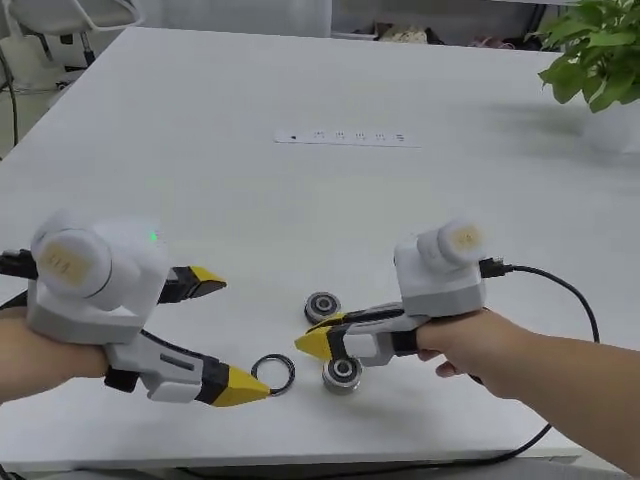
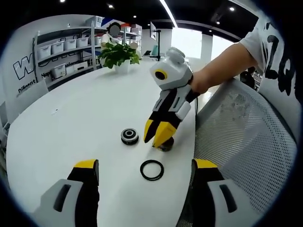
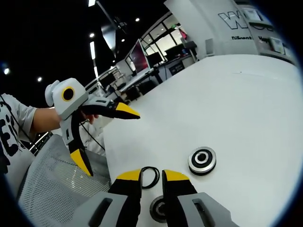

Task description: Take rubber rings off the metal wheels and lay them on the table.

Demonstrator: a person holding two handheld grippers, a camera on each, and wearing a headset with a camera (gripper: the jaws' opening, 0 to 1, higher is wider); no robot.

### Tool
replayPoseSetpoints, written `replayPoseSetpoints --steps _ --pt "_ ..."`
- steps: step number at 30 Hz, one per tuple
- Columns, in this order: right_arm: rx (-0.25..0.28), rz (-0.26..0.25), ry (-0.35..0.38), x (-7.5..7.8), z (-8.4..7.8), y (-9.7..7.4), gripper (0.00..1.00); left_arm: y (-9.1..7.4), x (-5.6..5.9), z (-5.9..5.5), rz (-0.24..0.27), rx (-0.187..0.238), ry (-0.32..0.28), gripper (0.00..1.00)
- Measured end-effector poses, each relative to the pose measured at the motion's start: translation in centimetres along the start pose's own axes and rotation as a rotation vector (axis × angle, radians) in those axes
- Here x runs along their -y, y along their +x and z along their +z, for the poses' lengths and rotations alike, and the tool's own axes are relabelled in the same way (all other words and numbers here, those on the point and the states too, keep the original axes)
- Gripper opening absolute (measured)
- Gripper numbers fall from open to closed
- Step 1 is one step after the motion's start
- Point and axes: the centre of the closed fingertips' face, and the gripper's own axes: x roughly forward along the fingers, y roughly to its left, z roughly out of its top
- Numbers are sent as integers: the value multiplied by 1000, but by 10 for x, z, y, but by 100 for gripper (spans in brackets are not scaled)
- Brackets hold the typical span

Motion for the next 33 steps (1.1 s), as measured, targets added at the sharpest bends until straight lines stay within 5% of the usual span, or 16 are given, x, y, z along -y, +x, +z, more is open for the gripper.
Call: replayPoseSetpoints --steps 23,33 --pt "42 -153 -105 42 14 -25 24 28 -26 11 13 -9 11 70" --pt "31 -191 -125 53 9 -26 28 43 -30 12 5 -23 18 62"
